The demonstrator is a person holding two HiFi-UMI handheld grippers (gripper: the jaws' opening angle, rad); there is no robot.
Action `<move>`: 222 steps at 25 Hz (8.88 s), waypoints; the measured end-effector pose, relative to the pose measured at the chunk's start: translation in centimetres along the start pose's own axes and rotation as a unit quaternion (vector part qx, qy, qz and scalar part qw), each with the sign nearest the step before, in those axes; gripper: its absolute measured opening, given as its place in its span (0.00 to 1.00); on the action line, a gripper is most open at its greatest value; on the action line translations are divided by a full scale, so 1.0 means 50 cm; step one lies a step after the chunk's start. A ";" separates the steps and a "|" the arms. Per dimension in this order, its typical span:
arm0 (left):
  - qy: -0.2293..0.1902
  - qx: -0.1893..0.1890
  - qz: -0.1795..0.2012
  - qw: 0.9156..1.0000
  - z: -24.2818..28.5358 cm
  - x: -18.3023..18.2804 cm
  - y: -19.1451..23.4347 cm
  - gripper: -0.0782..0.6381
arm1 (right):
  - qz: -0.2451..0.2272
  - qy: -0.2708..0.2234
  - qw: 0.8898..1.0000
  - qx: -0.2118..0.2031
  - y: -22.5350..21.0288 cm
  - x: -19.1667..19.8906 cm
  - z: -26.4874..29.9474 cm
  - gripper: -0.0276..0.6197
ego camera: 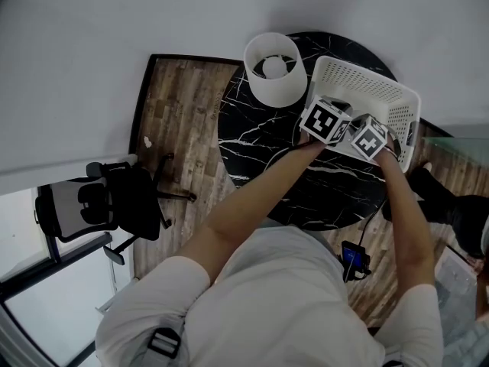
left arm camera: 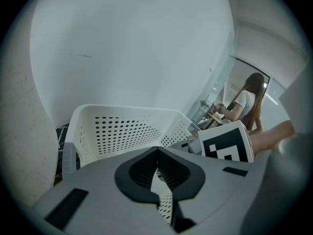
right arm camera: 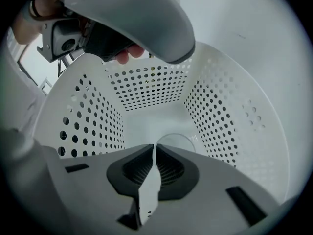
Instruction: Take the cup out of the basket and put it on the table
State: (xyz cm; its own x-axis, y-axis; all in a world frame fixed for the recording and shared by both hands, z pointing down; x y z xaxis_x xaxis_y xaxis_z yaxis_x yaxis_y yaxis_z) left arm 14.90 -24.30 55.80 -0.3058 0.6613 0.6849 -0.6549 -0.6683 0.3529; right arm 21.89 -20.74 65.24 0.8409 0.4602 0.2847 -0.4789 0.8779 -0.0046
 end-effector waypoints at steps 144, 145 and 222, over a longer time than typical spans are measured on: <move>-0.046 -0.087 -0.149 0.984 -0.389 0.364 0.221 0.12 | -0.221 -0.039 0.974 -0.015 0.419 -0.374 -0.020 0.08; -0.044 -0.086 -0.150 0.984 -0.384 0.366 0.224 0.12 | -0.220 -0.035 0.975 -0.016 0.417 -0.371 -0.010 0.08; -0.116 -0.024 -0.032 0.992 -0.444 0.204 0.033 0.12 | 0.021 -0.260 0.963 0.070 0.353 -0.257 -0.261 0.05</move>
State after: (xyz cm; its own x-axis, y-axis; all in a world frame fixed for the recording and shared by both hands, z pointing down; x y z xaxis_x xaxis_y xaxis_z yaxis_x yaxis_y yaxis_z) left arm -4.66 -11.11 49.21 -0.0992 0.6020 0.7923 -0.7013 -0.6072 0.3735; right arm 5.90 -9.43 48.99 0.5982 0.3339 0.7285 -0.5685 0.8175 0.0922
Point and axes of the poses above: the fingertips, and each gripper's own axes: z forward along the fingers, y to its left, x out of its underside, the point moved 5 cm from there along -z, backward along the fingers, and after that the axes turned 5 degrees about -x, right-handed, at the moved point
